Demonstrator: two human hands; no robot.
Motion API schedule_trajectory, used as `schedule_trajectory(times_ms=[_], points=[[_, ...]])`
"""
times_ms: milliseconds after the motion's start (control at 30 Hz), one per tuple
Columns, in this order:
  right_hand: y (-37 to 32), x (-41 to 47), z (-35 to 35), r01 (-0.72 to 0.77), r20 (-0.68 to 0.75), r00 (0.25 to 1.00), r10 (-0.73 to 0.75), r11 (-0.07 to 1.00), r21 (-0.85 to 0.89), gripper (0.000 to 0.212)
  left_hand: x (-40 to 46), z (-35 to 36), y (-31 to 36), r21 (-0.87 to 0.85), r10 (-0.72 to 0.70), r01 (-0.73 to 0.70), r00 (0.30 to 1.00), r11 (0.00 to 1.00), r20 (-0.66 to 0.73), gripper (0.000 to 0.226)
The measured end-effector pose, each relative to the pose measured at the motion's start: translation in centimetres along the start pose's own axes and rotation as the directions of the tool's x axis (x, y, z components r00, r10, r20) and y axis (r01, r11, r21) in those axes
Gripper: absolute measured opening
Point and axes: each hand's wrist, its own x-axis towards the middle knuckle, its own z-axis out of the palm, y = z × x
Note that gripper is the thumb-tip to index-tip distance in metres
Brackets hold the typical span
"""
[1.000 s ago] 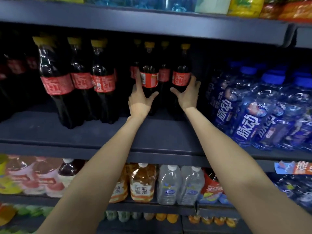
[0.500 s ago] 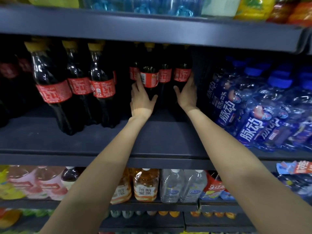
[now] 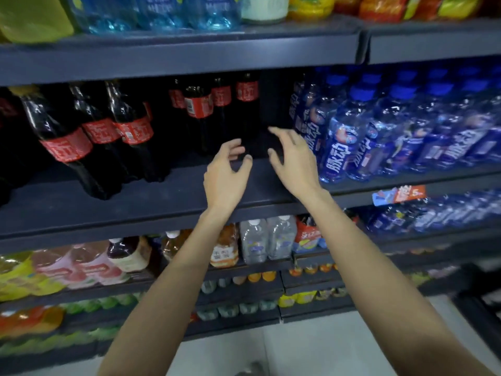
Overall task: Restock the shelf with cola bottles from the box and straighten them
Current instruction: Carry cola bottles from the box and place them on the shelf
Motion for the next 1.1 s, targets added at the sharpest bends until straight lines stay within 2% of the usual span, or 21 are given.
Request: schedule_trajectory(times_ms=[67, 167, 233, 267, 333, 400, 433, 500, 567, 667, 733, 833, 900, 967, 1100], points=[[0.1, -4.2, -3.0, 0.055, -0.088, 0.995, -0.055, 0.998, 0.000, 0.034, -3.6, 0.6, 1.5, -0.015, 0.169, -0.169, 0.986, 0.986, -0.017, 0.036], [1.2, -11.7, -7.7, 0.067, -0.242, 0.967, -0.075, 0.997, -0.038, 0.022, -9.9, 2.3, 3.3, -0.030, 0.458, -0.458, 0.889, 0.888, -0.024, 0.026], [2.3, -17.6, -11.2, 0.018, -0.309, 0.951, -0.027, 0.999, -0.032, 0.017, -14.7, 4.1, 4.5, -0.108, 0.541, -0.539, 0.841, 0.835, -0.013, 0.018], [2.9, -20.8, -13.0, -0.026, -0.319, 0.948, 0.017, 0.999, -0.024, 0.016, -17.2, 5.2, 5.0, -0.151, 0.545, -0.538, 0.838, 0.829, 0.007, 0.014], [4.3, -27.6, -16.1, -0.170, -0.274, 0.949, 0.158, 0.985, -0.019, 0.017, -22.2, 7.8, 5.9, -0.231, 0.483, -0.450, 0.868, 0.863, 0.116, 0.009], [5.7, -34.4, -18.8, -0.363, -0.158, 0.922, 0.353, 0.931, -0.041, 0.023, -27.0, 10.8, 6.4, -0.239, 0.340, -0.269, 0.876, 0.933, 0.342, 0.015], [6.5, -37.9, -20.0, -0.469, -0.091, 0.882, 0.463, 0.881, -0.067, 0.027, -29.4, 12.7, 6.6, -0.206, 0.252, -0.172, 0.841, 0.963, 0.479, 0.018], [7.9, -44.6, -22.6, -0.670, 0.006, 0.738, 0.675, 0.734, -0.113, 0.032, -34.3, 16.7, 6.7, -0.097, 0.063, 0.010, 0.695, 0.995, 0.716, 0.017], [9.2, -50.5, -25.3, -0.821, 0.036, 0.555, 0.831, 0.554, -0.135, 0.035, -38.7, 20.5, 7.0, 0.031, -0.098, 0.140, 0.498, 0.990, 0.862, 0.015], [10.8, -58.3, -29.5, -0.941, 0.014, 0.308, 0.951, 0.307, -0.140, 0.039, -44.6, 25.5, 8.0, 0.166, -0.185, 0.093, 0.259, 0.982, 0.948, 0.016], [11.8, -62.9, -32.4, -0.980, -0.011, 0.151, 0.988, 0.149, -0.129, 0.040, -47.9, 28.8, 8.9, 0.221, -0.224, 0.041, 0.136, 0.974, 0.965, 0.019], [13.6, -68.9, -37.1, -0.994, -0.060, -0.034, 0.998, -0.040, -0.102, 0.040, -52.2, 34.2, 10.9, 0.252, -0.253, -0.039, -0.013, 0.967, 0.967, 0.022], [15.1, -72.4, -40.4, -0.985, -0.089, -0.141, 0.986, -0.149, -0.092, 0.040, -55.1, 38.1, 12.9, 0.241, -0.249, -0.096, -0.084, 0.966, 0.965, 0.025], [16.8, -75.7, -44.0, -0.967, -0.121, -0.234, 0.965, -0.243, -0.072, 0.039, -58.1, 42.3, 15.5, 0.218, -0.234, -0.128, -0.126, 0.968, 0.964, 0.027], [20.8, -81.2, -52.4, -0.929, -0.157, -0.353, 0.922, -0.365, -0.057, 0.034, -64.6, 51.2, 22.6, 0.131, -0.182, -0.251, -0.191, 0.959, 0.965, 0.029]])
